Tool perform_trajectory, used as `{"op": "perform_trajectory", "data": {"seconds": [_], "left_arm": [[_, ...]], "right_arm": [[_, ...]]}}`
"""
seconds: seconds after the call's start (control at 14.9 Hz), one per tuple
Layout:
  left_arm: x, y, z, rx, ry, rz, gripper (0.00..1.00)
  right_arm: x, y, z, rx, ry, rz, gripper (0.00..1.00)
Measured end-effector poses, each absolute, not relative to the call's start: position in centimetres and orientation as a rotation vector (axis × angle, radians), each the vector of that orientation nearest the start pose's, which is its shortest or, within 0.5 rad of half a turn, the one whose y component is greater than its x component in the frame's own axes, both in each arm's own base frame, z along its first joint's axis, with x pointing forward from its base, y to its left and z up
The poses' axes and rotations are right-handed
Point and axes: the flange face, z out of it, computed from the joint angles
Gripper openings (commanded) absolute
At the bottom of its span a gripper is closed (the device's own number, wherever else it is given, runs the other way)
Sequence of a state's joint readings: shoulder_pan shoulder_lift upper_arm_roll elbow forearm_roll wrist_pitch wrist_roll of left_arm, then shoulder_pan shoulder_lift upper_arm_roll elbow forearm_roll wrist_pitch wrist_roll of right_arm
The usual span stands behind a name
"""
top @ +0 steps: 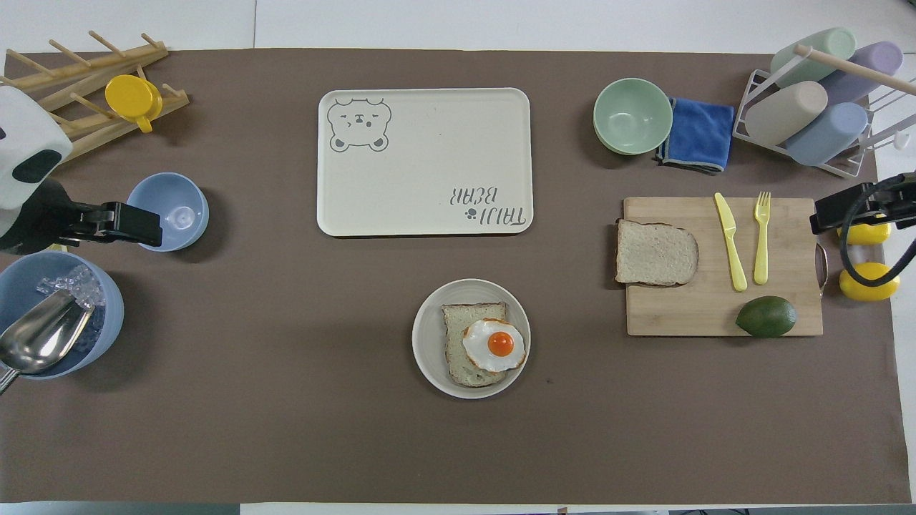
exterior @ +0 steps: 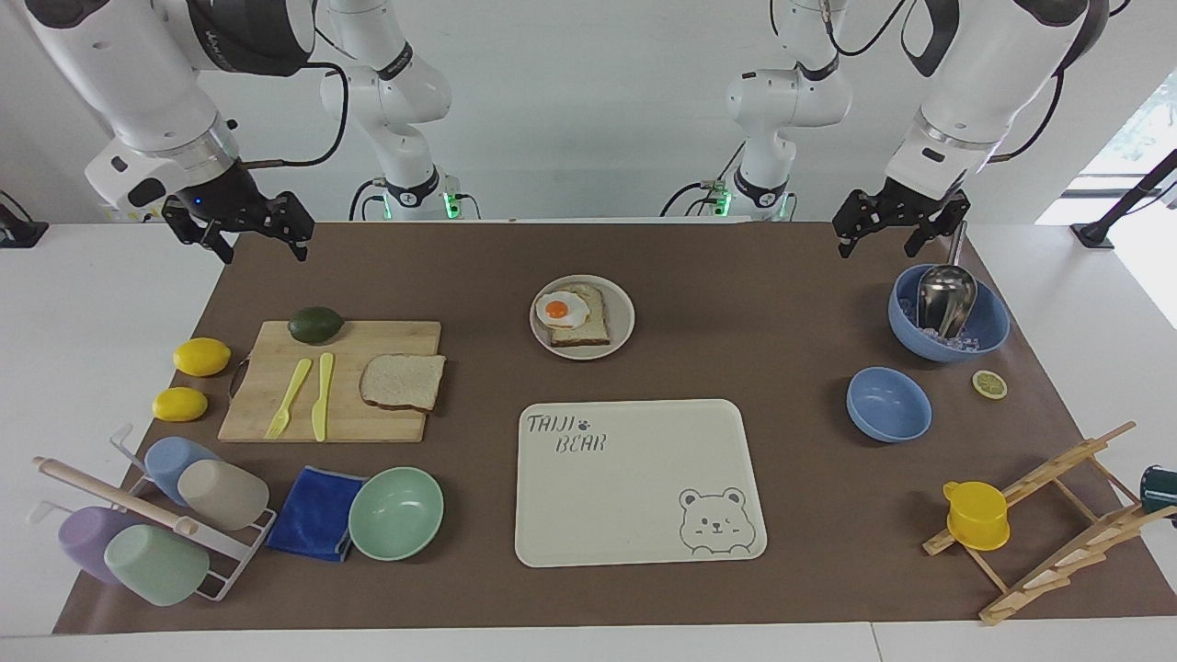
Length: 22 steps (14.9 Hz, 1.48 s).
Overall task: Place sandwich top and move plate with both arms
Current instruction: 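Reach the right gripper toward the bread slice on the cutting board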
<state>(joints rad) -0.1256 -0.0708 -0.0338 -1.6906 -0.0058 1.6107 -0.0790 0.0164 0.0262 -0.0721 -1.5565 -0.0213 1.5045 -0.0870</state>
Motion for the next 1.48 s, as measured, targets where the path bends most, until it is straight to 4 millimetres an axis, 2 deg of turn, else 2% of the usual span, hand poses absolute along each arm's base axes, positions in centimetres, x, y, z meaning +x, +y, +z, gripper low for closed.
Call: {"op": "perform_trajectory", "data": {"seconds": [0.87, 1.01, 1.21, 1.34, 1.48], "left_arm": [[52.8, -8.6, 61.0, -3.141, 0.126, 0.016, 1.00], [52.8, -8.6, 61.0, -3.141, 0.126, 0.016, 1.00], [52.8, -8.6, 61.0, -3.141, 0.126, 0.016, 1.00], [52.8, -8.6, 61.0, -3.141, 0.126, 0.016, 1.00], [52.8, -8.6, 61.0, -3.141, 0.126, 0.016, 1.00]], "right_arm": [[55.6, -3.0, 61.2, -3.157, -0.056, 0.104, 1.00], [56.1, -3.4, 60.6, -3.161, -0.040, 0.052, 1.00], [56.7, -3.6, 58.6, -3.167, -0.038, -0.003, 1.00], [56.9, -2.1, 57.2, -3.231, -0.069, 0.014, 1.00], [57.1, 1.0, 55.0, -3.342, -0.086, 0.072, 1.00]]}}
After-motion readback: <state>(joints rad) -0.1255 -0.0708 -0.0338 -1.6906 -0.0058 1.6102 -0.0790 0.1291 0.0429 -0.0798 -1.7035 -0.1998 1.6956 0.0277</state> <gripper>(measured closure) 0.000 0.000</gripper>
